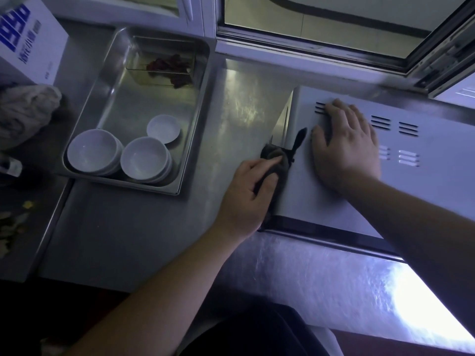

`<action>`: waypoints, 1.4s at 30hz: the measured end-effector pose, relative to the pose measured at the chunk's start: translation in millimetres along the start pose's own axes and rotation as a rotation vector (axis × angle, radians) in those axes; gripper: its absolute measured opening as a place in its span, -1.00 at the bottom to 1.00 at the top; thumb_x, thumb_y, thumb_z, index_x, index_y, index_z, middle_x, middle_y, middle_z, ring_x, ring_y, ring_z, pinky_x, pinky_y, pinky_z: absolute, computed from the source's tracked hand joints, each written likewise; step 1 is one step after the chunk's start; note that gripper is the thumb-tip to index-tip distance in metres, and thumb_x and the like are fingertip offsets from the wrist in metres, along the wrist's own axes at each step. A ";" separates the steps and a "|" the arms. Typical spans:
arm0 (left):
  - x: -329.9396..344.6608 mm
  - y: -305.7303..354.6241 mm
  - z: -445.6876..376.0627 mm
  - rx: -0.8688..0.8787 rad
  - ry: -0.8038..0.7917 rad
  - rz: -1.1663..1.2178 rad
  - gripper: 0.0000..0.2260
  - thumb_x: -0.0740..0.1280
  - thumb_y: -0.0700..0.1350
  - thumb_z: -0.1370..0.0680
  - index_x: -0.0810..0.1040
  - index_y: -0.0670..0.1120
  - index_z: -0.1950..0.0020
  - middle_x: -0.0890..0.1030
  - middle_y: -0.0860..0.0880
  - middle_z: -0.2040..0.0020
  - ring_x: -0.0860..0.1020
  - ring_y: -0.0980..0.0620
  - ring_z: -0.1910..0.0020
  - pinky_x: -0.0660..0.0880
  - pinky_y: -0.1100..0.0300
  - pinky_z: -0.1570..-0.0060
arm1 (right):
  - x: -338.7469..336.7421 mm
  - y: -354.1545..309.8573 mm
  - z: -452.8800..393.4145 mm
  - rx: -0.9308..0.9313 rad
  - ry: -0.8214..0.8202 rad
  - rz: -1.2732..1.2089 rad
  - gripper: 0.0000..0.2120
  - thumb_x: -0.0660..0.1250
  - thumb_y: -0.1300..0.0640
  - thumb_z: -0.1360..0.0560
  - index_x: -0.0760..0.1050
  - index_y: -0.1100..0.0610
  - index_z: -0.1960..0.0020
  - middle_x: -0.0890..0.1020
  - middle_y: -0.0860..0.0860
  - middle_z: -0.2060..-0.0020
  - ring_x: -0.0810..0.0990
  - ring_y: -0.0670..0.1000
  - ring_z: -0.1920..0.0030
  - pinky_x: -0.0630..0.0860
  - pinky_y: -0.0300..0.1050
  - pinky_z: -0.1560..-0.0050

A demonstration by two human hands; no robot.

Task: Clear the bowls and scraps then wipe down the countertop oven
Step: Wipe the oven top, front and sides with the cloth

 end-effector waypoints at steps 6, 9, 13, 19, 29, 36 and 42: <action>17.6 -31.3 -39.6 -0.034 0.050 -0.016 -0.69 0.18 -0.19 -0.70 0.52 -0.14 -0.43 0.47 0.03 -0.28 0.39 0.47 -0.22 0.24 0.54 -0.27 | 1.8 0.1 -0.4 0.003 0.006 0.004 -0.46 0.10 -0.14 -0.63 0.30 -0.01 -0.57 0.30 -0.08 -0.59 0.15 0.03 -0.61 0.03 0.03 -0.62; 26.1 -52.7 -54.2 -0.075 0.036 -0.052 -0.67 0.16 -0.17 -0.69 0.51 -0.17 -0.42 0.46 0.00 -0.27 0.43 0.34 -0.19 0.22 0.56 -0.27 | 1.5 0.7 -1.0 0.002 -0.001 0.012 -0.45 0.09 -0.15 -0.63 0.28 -0.02 -0.58 0.28 -0.09 -0.60 0.13 0.02 -0.62 0.01 0.02 -0.62; 34.1 -77.4 -62.8 -0.195 -0.026 -0.130 -0.68 0.16 -0.21 -0.71 0.49 -0.18 -0.44 0.47 -0.10 -0.33 0.41 0.17 -0.26 0.16 0.59 -0.26 | 1.0 0.1 -1.0 0.007 0.005 0.011 -0.46 0.10 -0.13 -0.62 0.29 -0.02 -0.58 0.29 -0.09 -0.59 0.15 0.02 -0.61 0.02 0.01 -0.62; 40.8 -110.5 -61.3 -0.443 -0.213 -0.210 -0.66 0.10 -0.18 -0.72 0.47 -0.22 -0.44 0.48 -0.23 -0.36 0.44 -0.14 -0.37 0.23 0.32 -0.28 | 1.2 0.5 -1.2 0.012 0.004 0.013 -0.46 0.12 -0.13 -0.63 0.29 -0.03 -0.57 0.29 -0.10 -0.59 0.14 0.01 -0.61 0.02 0.01 -0.62; 32.1 -107.0 -38.0 -0.472 -0.249 -0.210 -0.68 0.11 -0.12 -0.66 0.59 -0.22 -0.18 0.62 -0.28 -0.08 0.57 -0.27 -0.11 0.50 0.00 -0.11 | 0.5 -0.1 -0.8 0.018 -0.013 0.015 -0.46 0.10 -0.14 -0.63 0.28 -0.03 -0.58 0.27 -0.10 -0.60 0.12 0.00 -0.62 0.00 0.02 -0.62; 14.9 -25.1 -38.3 -0.273 0.005 0.075 -0.70 0.23 -0.14 -0.68 0.55 -0.01 -0.40 0.48 0.08 -0.26 0.45 0.43 -0.11 0.23 0.60 -0.16 | -1.5 -1.7 1.2 0.017 -0.009 -0.007 -0.46 0.12 -0.13 -0.63 0.29 -0.01 -0.58 0.28 -0.07 -0.60 0.13 0.02 -0.62 0.01 0.03 -0.62; 18.6 2.2 -70.1 -0.016 0.092 0.084 -0.68 0.22 -0.18 -0.68 0.53 -0.10 -0.42 0.46 0.00 -0.34 0.40 0.41 -0.28 0.24 0.51 -0.31 | -2.6 -2.0 0.7 0.020 -0.020 -0.003 -0.46 0.13 -0.13 -0.64 0.28 -0.02 -0.59 0.28 -0.07 -0.60 0.12 0.02 -0.62 0.00 0.02 -0.62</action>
Point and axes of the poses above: each hand's wrist, its own z-axis away from the middle knuckle, its own x-axis out of the palm, y = z × x, the point moved 1 cm from there along -z, towards the middle knuckle
